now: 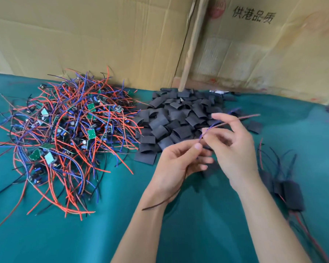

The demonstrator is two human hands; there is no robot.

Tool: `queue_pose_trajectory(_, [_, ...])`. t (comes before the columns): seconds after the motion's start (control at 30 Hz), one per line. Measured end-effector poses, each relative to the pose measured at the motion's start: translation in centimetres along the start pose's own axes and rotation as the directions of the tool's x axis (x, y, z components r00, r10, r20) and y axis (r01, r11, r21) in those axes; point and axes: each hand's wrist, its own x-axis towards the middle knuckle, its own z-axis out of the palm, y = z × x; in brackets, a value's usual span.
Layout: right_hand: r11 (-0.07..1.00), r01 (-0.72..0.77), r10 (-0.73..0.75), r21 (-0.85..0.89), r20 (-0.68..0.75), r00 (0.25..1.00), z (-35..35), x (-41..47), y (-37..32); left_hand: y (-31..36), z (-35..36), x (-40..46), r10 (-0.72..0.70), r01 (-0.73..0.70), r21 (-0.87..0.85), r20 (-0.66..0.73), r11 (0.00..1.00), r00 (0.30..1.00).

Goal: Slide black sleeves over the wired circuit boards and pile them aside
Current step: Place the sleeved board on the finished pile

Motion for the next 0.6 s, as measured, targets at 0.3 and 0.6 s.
queue_pose_trajectory(0.3, [0.868,-0.054,0.056,-0.494,-0.011,0.998,-0.7,-1.1,5.3,-0.7,-0.1,0.2,0.092,-0.067,0.170,-0.143,0.983,0.986])
queue_pose_trajectory(0.6, [0.898,0.021,-0.104,-0.439,-0.166,0.980,-0.7,-0.6,5.6,-1.5,-0.1,0.4,0.173,-0.118,0.238,-0.228,0.964,0.958])
